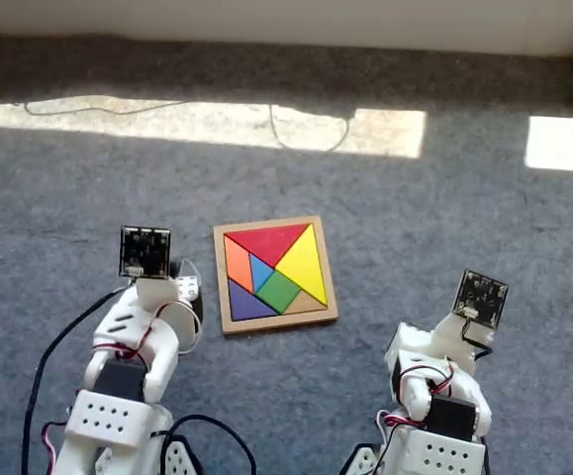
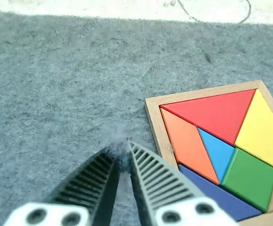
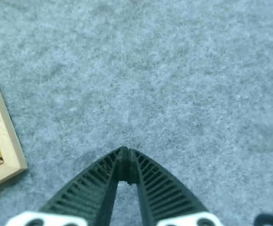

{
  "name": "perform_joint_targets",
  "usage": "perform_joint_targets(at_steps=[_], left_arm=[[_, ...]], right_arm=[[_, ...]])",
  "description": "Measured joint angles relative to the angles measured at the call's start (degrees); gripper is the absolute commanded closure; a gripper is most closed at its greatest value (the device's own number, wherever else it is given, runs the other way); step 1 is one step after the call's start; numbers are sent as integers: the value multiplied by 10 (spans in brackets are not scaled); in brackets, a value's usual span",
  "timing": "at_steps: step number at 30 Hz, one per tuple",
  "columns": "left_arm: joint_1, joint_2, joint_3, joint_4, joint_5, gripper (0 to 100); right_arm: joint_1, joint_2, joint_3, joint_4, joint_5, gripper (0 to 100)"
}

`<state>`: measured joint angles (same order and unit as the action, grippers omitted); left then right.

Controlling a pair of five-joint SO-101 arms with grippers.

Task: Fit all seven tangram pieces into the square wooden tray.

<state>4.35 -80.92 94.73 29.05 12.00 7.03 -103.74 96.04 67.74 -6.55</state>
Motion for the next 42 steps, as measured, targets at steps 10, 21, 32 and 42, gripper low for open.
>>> perform_joint_targets(at_steps=[10,21,32,42], left_arm=[[-27,-189,12,92,0,995],[-51,-201,12,260,0,995],[-53,-202,12,407,0,995],[-53,-202,12,417,0,995]], right_arm=[[0,0,0,0,0,995],[0,0,0,27,0,995],[0,0,0,27,0,995],[0,0,0,27,0,995]])
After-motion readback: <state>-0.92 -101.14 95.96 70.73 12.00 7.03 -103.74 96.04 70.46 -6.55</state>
